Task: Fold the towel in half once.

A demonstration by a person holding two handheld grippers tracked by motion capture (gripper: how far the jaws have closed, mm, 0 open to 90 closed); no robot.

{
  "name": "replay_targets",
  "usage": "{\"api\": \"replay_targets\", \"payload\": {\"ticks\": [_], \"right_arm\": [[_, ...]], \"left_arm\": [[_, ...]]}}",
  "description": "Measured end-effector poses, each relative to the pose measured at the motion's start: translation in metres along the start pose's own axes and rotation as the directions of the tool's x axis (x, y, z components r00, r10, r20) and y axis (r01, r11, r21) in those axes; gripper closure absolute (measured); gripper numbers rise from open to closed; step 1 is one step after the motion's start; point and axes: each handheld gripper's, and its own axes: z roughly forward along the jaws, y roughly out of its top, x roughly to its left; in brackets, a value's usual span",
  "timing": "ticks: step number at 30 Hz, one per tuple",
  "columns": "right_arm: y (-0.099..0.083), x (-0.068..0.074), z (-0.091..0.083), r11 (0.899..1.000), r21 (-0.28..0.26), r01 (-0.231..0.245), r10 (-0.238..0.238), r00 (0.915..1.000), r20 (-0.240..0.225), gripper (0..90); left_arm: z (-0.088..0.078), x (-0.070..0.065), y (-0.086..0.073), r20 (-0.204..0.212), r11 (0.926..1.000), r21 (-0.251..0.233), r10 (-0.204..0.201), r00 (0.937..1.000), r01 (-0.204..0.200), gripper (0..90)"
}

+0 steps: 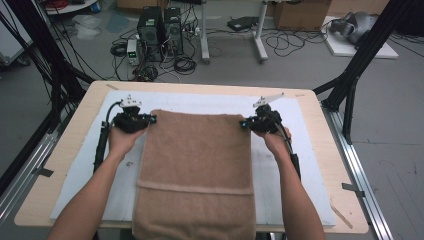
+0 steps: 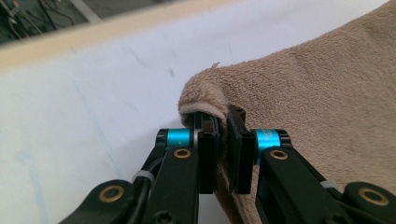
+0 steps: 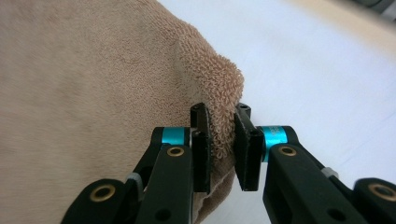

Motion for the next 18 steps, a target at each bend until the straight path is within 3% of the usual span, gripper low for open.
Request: {"api": "replay_targets", "payload": {"ticks": [5,8,10,12,14,18], "right_arm": [[0.048,-0.008,-0.027,0.997,-0.064,0.043,-0.039,0.9979,0.052,79.7],[0.066,-0.016,-0.036,0.995,-0.089,0.051,-0.043,0.9953,0.087,74.0],[0.068,-0.021,-0.033,0.995,-0.1,0.017,-0.007,0.9942,0.107,62.5],[0.063,-0.026,-0.028,0.997,-0.071,-0.027,0.033,0.9953,0.091,52.7],[0.054,-0.026,-0.022,0.998,-0.046,-0.052,0.055,0.9961,0.069,49.8],[0.037,-0.019,-0.013,0.999,-0.008,-0.047,0.047,0.9973,0.056,45.2]], "left_arm": [[-0.018,0.009,0.057,-0.033,0.9953,-0.088,0.037,0.9988,-0.04,83.8],[-0.017,0.011,0.07,-0.074,0.9929,-0.099,0.059,0.9955,-0.067,81.1],[-0.012,0.014,0.066,-0.064,0.9972,-0.059,0.043,0.9971,-0.046,70.1],[-0.008,0.016,0.056,-0.045,0.9991,-0.022,0.034,0.9984,-0.036,61.8],[-0.008,0.018,0.044,-0.02,0.9996,-0.024,0.017,0.9997,-0.018,59.8],[-0.009,0.016,0.023,0.017,0.9999,0.008,0.012,0.9998,-0.012,55.8]]}}
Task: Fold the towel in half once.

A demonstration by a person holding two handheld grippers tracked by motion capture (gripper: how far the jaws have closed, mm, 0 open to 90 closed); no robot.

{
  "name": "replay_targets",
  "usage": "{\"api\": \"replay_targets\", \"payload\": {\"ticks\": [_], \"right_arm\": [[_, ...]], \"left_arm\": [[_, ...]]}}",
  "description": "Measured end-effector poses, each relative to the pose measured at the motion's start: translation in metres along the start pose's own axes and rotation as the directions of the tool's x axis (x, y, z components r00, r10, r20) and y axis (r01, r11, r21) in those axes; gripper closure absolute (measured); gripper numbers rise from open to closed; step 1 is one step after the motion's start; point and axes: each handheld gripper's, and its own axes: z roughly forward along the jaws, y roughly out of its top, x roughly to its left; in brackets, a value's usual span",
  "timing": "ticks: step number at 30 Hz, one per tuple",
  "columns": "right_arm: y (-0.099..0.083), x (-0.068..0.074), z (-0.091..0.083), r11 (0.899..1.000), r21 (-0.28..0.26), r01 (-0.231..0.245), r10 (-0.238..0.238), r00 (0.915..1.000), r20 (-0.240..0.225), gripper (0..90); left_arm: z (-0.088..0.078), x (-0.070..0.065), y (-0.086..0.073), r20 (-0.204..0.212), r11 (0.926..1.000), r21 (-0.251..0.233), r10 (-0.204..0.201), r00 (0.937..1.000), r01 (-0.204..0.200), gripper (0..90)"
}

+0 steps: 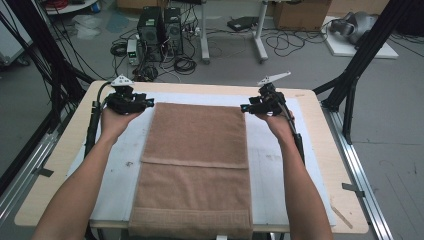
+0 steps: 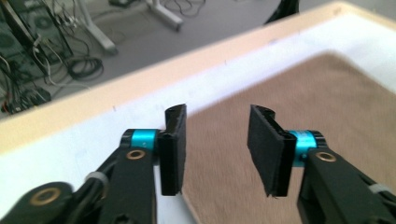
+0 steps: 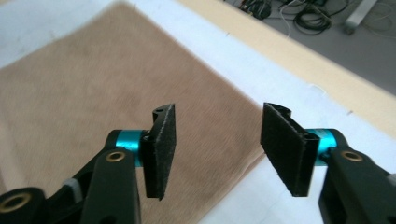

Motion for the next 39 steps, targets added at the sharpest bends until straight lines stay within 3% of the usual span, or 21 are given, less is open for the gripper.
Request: {"api": "replay_targets", "payload": {"ticks": [2,5,8,10,13,22,27,29,32,36,39], "right_arm": [[-0.007,0.004,0.001,1.0,0.017,-0.002,0.002,1.0,-0.006,42.3],[-0.017,0.012,-0.003,1.0,0.008,0.016,-0.016,0.9999,-0.007,41.3],[-0.027,0.018,-0.007,1.0,-0.003,0.015,-0.016,0.9997,-0.019,40.2],[-0.031,0.021,-0.009,1.0,0.028,-0.002,0.004,0.999,-0.045,36.7],[-0.038,0.032,-0.015,1.0,-0.019,0.023,-0.024,0.9982,-0.055,37.7],[-0.07,0.055,-0.018,0.998,0.001,0.06,-0.06,0.9946,-0.085,38.4],[-0.087,0.065,-0.016,0.998,0.02,0.064,-0.061,0.9918,-0.112,43.5],[-0.096,0.07,-0.013,0.997,0.029,0.073,-0.069,0.99,-0.123,45.0],[-0.105,0.077,-0.01,0.996,0.04,0.077,-0.07,0.9877,-0.14,46.7],[-0.115,0.085,-0.003,0.993,0.064,0.096,-0.085,0.984,-0.157,50.1],[-0.12,0.088,0.004,0.99,0.099,0.098,-0.08,0.9816,-0.174,51.8]], "left_arm": [[-0.003,-0.003,-0.008,0.013,1.0,0.003,0.008,0.9999,-0.008,53.7],[-0.008,-0.009,-0.019,0.041,1.0,-0.002,-0.001,0.9992,0.001,50.1],[-0.013,-0.015,-0.03,0.052,0.9999,0.005,0.016,0.9985,-0.016,48.6],[-0.016,-0.019,-0.038,0.059,1.0,0.001,0.007,0.9982,-0.007,46.5],[-0.02,-0.024,-0.046,0.071,0.9994,0.027,0.022,0.9972,-0.024,43.8],[-0.035,-0.042,-0.078,0.099,0.9975,0.038,0.055,0.9936,-0.059,43.7],[-0.04,-0.053,-0.093,0.114,0.995,0.064,0.069,0.9911,-0.076,43.9],[-0.042,-0.056,-0.1,0.116,0.9955,0.052,0.072,0.9907,-0.079,44.2],[-0.041,-0.058,-0.108,0.121,0.9935,0.082,0.069,0.9903,-0.079,45.8],[-0.041,-0.062,-0.117,0.129,0.993,0.081,0.076,0.9888,-0.086,50.5],[-0.036,-0.064,-0.123,0.148,0.9885,0.119,0.075,0.9862,-0.093,54.2]]}}
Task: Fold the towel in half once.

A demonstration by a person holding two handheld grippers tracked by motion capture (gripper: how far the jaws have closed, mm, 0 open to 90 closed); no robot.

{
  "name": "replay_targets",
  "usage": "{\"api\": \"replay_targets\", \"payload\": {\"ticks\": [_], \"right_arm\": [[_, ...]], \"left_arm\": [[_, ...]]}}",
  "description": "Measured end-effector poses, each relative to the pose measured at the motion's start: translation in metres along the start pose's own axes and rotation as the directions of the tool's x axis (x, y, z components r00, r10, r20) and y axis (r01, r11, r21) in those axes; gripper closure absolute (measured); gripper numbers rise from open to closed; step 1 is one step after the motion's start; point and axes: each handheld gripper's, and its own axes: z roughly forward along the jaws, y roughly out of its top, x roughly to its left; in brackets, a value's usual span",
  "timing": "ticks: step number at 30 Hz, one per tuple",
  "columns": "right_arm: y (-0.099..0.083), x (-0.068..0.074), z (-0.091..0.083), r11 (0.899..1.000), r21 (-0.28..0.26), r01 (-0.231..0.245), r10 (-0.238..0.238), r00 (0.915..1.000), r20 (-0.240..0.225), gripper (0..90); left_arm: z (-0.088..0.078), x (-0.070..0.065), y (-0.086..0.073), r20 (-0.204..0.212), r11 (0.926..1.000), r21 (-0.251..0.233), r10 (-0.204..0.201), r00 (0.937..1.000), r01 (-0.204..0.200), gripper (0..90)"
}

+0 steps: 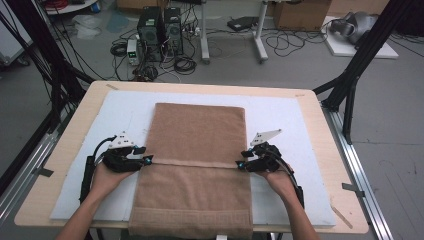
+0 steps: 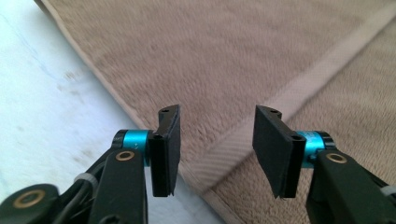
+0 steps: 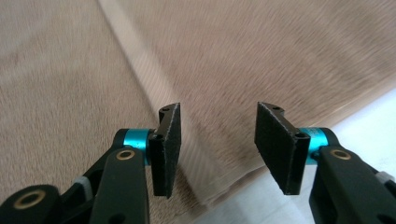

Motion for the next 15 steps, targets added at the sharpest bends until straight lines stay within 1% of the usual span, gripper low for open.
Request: {"api": "replay_targets", "payload": {"ticks": [1,2,4,6,7,9,11,13,15], "right_arm": [[-0.001,0.001,0.003,1.0,0.023,0.011,-0.011,0.9999,0.005,52.7],[-0.001,0.001,0.005,0.999,0.031,0.014,-0.014,0.9999,0.004,53.7],[-0.001,0.001,0.007,0.999,0.036,0.027,-0.028,0.9995,0.012,57.9],[-0.001,0.001,0.007,0.999,0.041,0.027,-0.028,0.9995,0.017,61.0],[-0.001,0.001,0.007,0.999,0.041,0.032,-0.032,0.9992,0.022,62.9],[-0.002,0.0,0.008,0.999,0.04,0.032,-0.032,0.9993,0.018,66.9],[-0.002,-0.002,0.008,0.999,0.031,0.025,-0.025,0.9996,0.013,70.9],[-0.003,-0.004,0.008,1.0,0.026,0.015,-0.015,0.9999,0.004,74.4],[-0.003,-0.006,0.008,1.0,0.02,0.009,-0.009,0.9999,-0.005,78.2]], "left_arm": [[0.001,-0.001,0.0,0.004,0.9999,0.013,0.007,1.0,-0.008,55.6],[0.004,-0.002,0.0,0.009,0.9998,0.016,0.015,0.9999,-0.015,56.7],[0.007,-0.004,0.0,0.009,0.9987,0.03,0.041,0.9991,-0.041,61.3],[0.011,-0.004,-0.002,0.004,0.9977,0.048,0.048,0.9988,-0.048,65.5],[0.011,-0.004,-0.002,0.001,0.9983,0.042,0.041,0.9991,-0.041,66.8],[0.012,-0.002,-0.002,-0.002,0.9987,0.037,0.034,0.9994,-0.034,71.9],[0.012,-0.002,-0.002,-0.005,0.9987,0.036,0.036,0.9994,-0.035,75.3],[0.013,-0.003,-0.002,-0.006,0.9982,0.036,0.048,0.9988,-0.048,78.8],[0.014,-0.003,-0.001,-0.008,0.9983,0.035,0.047,0.9989,-0.046,82.7]]}}
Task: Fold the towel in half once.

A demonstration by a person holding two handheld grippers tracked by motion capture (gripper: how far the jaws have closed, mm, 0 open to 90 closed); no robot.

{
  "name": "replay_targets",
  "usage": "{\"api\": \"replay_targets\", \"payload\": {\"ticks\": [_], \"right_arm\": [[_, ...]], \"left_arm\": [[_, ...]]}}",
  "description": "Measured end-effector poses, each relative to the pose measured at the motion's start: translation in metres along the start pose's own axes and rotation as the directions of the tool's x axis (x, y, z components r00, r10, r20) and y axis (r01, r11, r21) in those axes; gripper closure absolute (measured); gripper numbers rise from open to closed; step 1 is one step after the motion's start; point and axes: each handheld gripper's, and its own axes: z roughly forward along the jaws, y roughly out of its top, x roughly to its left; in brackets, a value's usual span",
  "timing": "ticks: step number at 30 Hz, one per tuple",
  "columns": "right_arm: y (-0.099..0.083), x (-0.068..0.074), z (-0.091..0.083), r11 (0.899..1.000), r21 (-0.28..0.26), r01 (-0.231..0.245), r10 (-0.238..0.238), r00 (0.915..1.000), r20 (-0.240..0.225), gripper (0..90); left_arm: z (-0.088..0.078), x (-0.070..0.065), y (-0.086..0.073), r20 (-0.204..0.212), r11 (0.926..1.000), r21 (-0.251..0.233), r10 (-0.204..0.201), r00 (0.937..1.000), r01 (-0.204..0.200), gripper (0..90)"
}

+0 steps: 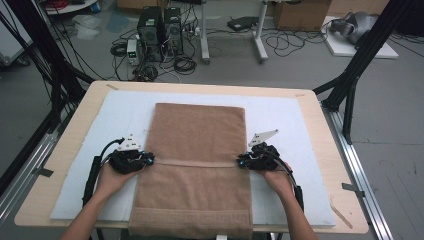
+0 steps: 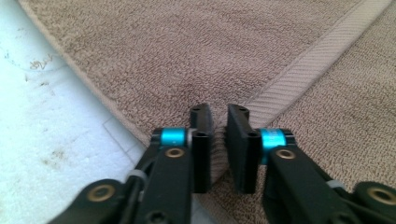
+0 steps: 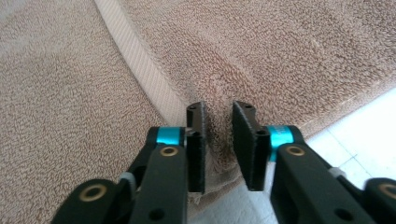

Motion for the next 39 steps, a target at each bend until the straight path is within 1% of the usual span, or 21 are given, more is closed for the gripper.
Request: {"api": "replay_targets", "payload": {"ticks": [5,7,8,9,10,11,14,19,21,23,25,26,31,35,39], "right_arm": [[0.001,-0.003,0.0,1.0,-0.017,-0.007,0.007,0.9998,-0.017,83.6],[0.003,-0.003,-0.002,1.0,-0.019,0.002,-0.002,0.9999,-0.011,84.1],[0.004,-0.003,-0.004,1.0,-0.029,0.008,-0.008,0.9999,-0.01,84.2],[0.004,-0.003,-0.006,0.999,-0.041,0.003,-0.003,0.9999,-0.012,84.2],[0.005,-0.003,-0.008,0.999,-0.048,0.003,-0.003,0.9999,-0.016,84.2],[0.005,-0.003,-0.01,0.998,-0.061,-0.002,0.001,0.9998,-0.019,84.2],[0.006,-0.003,-0.016,0.997,-0.076,-0.001,-0.001,0.9997,-0.026,84.2],[0.011,-0.001,-0.027,0.996,-0.091,0.005,-0.008,0.9992,-0.039,84.0],[0.013,0.0,-0.03,0.995,-0.099,0.014,-0.017,0.9993,-0.032,84.0],[0.015,0.001,-0.031,0.995,-0.098,0.017,-0.02,0.9993,-0.031,84.0],[0.017,0.003,-0.03,0.996,-0.087,0.021,-0.024,0.9993,-0.029,84.0],[0.018,0.003,-0.03,0.995,-0.09,0.031,-0.034,0.999,-0.029,83.9],[0.017,0.004,-0.035,0.994,-0.102,0.028,-0.032,0.9987,-0.04,83.9],[0.016,0.007,-0.04,0.994,-0.104,0.037,-0.042,0.998,-0.047,83.8],[0.014,0.012,-0.046,0.993,-0.116,0.039,-0.046,0.9971,-0.06,83.7]], "left_arm": [[0.0,0.0,0.002,-0.001,0.9999,-0.007,-0.011,0.9999,0.011,86.2],[-0.002,-0.001,0.002,-0.002,0.9998,-0.013,-0.017,0.9998,0.017,86.5],[-0.004,0.0,0.003,0.001,0.9995,-0.022,-0.02,0.9998,0.02,86.6],[-0.005,0.0,0.003,0.004,0.9993,-0.027,-0.025,0.9997,0.025,86.6],[-0.008,0.0,0.004,0.008,0.9984,-0.043,-0.038,0.9993,0.038,86.7],[-0.01,0.001,0.005,0.013,0.9979,-0.051,-0.039,0.9991,0.04,86.6],[-0.016,0.001,0.007,0.018,0.996,-0.074,-0.048,0.9987,0.049,86.7],[-0.024,-0.002,0.01,0.017,0.9954,-0.086,-0.039,0.9991,0.04,86.7],[-0.028,-0.002,0.012,0.014,0.9953,-0.09,-0.034,0.9993,0.036,86.6],[-0.029,-0.001,0.014,0.009,0.994,-0.1,-0.043,0.999,0.044,86.5],[-0.03,0.0,0.015,0.01,0.9938,-0.1,-0.047,0.9989,0.047,86.5],[-0.031,-0.001,0.015,0.01,0.9936,-0.104,-0.045,0.9989,0.046,86.6],[-0.037,-0.002,0.018,0.015,0.9926,-0.117,-0.032,0.9994,0.034,86.5],[-0.041,-0.006,0.018,0.02,0.9929,-0.117,-0.02,0.9996,0.022,86.6],[-0.049,-0.013,0.018,0.026,0.992,-0.125,-0.009,0.9996,0.012,86.6]]}}
